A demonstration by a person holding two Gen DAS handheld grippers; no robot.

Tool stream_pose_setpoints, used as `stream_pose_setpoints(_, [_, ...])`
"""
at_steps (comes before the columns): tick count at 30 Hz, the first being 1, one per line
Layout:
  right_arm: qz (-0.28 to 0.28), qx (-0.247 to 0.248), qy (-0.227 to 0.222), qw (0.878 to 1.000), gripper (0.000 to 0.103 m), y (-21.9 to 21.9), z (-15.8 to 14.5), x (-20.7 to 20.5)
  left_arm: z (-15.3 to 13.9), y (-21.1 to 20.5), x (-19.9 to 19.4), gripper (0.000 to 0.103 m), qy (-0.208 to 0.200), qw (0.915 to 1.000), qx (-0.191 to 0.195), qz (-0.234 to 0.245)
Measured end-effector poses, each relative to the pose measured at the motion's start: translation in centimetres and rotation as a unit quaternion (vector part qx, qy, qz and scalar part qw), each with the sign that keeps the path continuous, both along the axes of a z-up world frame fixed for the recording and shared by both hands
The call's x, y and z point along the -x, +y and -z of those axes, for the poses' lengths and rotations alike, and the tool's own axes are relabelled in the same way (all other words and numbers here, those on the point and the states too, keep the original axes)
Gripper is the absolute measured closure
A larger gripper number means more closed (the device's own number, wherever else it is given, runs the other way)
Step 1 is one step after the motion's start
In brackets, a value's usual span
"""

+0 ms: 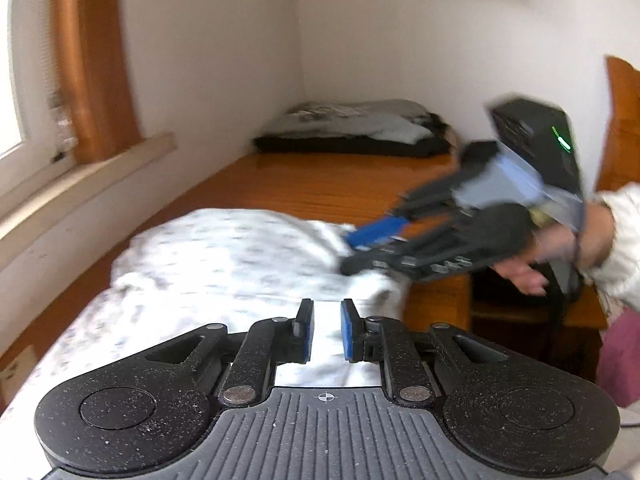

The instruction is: Fold clothes

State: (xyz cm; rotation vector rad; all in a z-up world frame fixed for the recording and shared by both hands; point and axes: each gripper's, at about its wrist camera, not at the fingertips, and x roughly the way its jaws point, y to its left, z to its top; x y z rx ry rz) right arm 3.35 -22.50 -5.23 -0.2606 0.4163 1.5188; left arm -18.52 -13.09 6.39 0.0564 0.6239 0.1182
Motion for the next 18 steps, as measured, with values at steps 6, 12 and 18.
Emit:
stream_pose_setpoints(6, [0.004, 0.002, -0.007, 1.0, 0.068, 0.1, -0.5, 0.2, 0.3, 5.3, -2.3, 0.087, 0.018, 0.9962, -0.019, -0.083])
stream_pose_setpoints(12, [-0.006, -0.025, -0.013, 1.0, 0.068, 1.0, -2.2, 1.3, 1.1, 9.2, -2.6, 0.087, 0.023, 0.9926, -0.002, -0.119])
stream_pose_setpoints(18, [-0.037, 0.004, -0.036, 0.999, 0.068, 2.7, -0.7, 2.8, 2.8, 10.7, -2.1, 0.087, 0.029, 0.9915, 0.001, -0.127])
